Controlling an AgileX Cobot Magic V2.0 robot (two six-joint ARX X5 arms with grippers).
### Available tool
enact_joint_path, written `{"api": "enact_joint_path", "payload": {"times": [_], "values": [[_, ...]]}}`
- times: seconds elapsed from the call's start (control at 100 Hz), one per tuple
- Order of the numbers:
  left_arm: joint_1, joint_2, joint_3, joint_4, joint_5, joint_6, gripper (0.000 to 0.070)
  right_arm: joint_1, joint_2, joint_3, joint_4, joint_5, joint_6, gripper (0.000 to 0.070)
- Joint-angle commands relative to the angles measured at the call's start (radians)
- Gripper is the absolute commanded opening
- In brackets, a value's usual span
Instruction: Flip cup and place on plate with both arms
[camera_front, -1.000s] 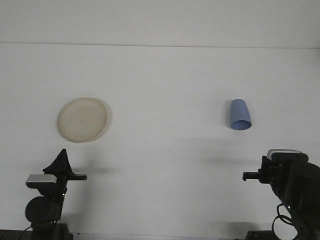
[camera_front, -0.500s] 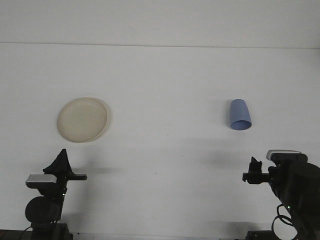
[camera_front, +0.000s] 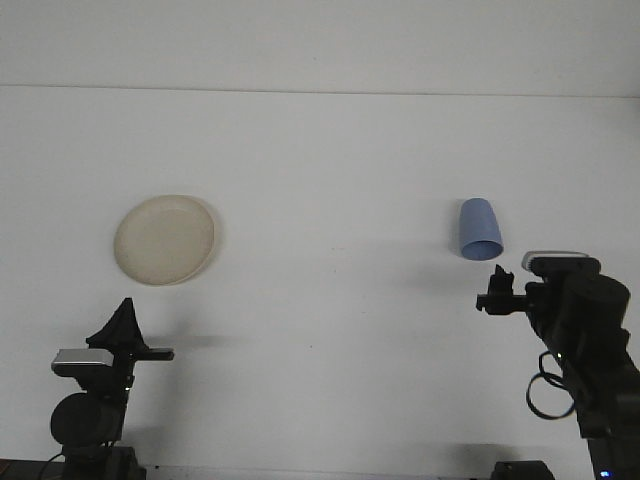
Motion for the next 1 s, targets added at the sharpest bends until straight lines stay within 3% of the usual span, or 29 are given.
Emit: {"api": "enact_joint_path", "payload": {"times": [0.0,0.34,0.49,0.75,0.99], "values": [[-0.001,-0.002,-0.019,0.01,0.002,-0.002,0.0011,0.0,0.019,-0.018,0.056,-0.001,-0.016,0.0467],[-0.001,-0.002,-0.019,0.01,0.002,-0.002,0.0011,-0.021,0.035,-0.336,0.503,0.002,0.042,0.0467],[-0.001,-0.002,-0.019,0.01,0.002,-0.002,0.0011,-0.029,0.035,-0.477,0.695,0.057,0.027,0.0467],[-0.001,-0.002,-0.019,0.01,0.002,-0.002,0.0011,-0.079,0.058,-0.601,0.922,0.068,0.003,0.0466],[-0.001,-0.002,-0.019,0.01,0.002,-0.002,0.0011,-0.167,0.218,-0.6,1.088,-0.027,-0.005,0.0466]]}}
